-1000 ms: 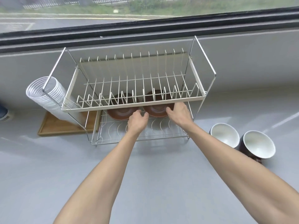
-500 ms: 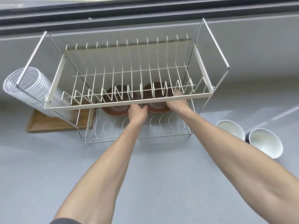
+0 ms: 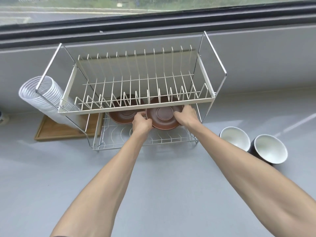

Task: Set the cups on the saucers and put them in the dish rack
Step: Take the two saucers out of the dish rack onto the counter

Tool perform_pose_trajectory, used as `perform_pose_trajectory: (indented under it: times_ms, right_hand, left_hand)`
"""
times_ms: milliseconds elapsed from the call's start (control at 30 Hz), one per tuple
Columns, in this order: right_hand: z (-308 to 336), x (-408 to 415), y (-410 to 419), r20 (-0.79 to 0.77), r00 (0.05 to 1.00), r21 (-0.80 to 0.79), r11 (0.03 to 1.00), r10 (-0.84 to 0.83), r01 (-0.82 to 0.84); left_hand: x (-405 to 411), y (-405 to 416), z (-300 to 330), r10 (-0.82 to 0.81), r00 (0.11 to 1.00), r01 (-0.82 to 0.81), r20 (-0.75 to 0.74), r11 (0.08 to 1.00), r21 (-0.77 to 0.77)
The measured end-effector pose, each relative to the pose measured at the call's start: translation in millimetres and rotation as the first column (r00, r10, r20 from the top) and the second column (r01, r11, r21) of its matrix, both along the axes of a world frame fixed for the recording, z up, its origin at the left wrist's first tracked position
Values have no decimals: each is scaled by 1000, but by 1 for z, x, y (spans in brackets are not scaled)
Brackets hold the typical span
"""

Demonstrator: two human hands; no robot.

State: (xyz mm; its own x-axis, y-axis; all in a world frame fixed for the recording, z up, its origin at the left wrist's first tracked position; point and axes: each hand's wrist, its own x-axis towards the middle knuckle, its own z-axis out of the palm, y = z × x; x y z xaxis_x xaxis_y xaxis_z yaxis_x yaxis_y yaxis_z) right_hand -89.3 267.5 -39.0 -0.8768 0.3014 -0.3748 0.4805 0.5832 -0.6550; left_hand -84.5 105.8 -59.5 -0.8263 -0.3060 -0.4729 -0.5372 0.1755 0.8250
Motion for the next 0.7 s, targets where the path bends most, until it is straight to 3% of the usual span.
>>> perform_pose_trajectory:
  times_ms: [200,400,700]
  right_hand:
    - [-29,15,7,-19,1000,-21,1000,9,-9]
    - [13,80,-3,-19,1000,-14,1000,-11,11]
    - [8,156,21,-26,999,-30,999,-35,35]
  left_hand:
    - [30,-12,17,22,1000,-21,-22,998,66]
    - [69,-18,30,-50,999,50,-4,999,13]
    - [130,-12,27,-252,967,252,-24,968,-15]
